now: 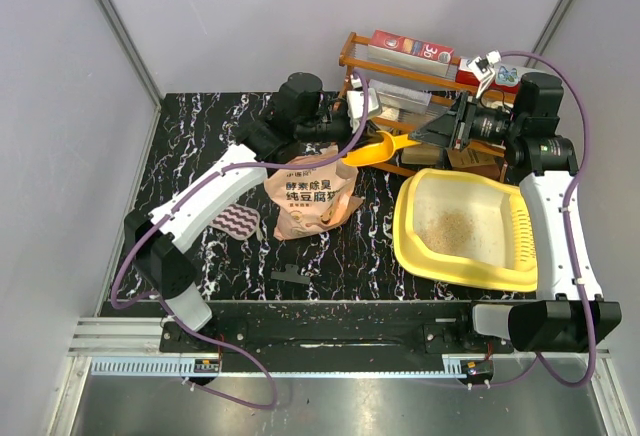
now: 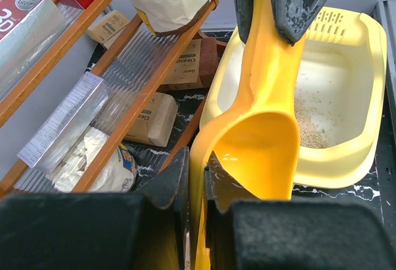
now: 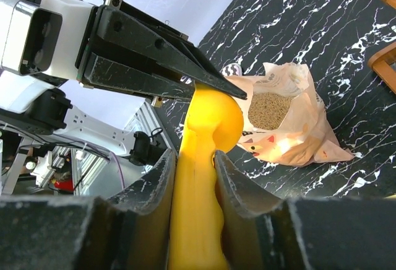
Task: Fill the litter box with clean litter
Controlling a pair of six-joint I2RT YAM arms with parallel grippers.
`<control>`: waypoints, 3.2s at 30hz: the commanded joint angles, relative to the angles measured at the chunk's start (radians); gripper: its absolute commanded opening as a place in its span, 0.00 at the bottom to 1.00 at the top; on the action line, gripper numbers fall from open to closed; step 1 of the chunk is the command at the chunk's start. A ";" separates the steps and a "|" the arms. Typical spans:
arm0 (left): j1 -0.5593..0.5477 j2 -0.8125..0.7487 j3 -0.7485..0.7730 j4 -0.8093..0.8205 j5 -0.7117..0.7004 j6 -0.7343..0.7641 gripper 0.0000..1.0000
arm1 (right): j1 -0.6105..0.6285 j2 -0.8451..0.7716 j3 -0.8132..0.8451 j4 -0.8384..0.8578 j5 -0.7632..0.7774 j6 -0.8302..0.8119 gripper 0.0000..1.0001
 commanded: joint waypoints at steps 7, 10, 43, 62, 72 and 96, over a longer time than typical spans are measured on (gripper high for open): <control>0.043 -0.055 0.076 -0.221 -0.016 0.139 0.61 | 0.010 0.006 0.107 -0.142 0.103 -0.222 0.00; 0.101 -0.101 0.049 -0.345 -0.022 0.162 0.64 | 0.010 0.067 0.188 -0.231 0.094 -0.291 0.00; 0.169 -0.176 -0.138 -0.544 -0.062 0.220 0.00 | 0.514 0.419 0.319 -0.329 0.813 -0.275 0.00; 0.169 -0.175 -0.165 -0.373 -0.096 0.134 0.00 | 0.540 0.663 0.234 -0.191 0.540 -0.053 0.00; 0.169 -0.165 -0.120 -0.383 -0.134 0.169 0.00 | 0.432 0.667 0.227 -0.033 0.160 0.111 0.00; 0.169 -0.261 -0.135 -0.462 -0.221 0.323 0.00 | 0.138 0.486 -0.060 0.349 -0.056 0.474 0.00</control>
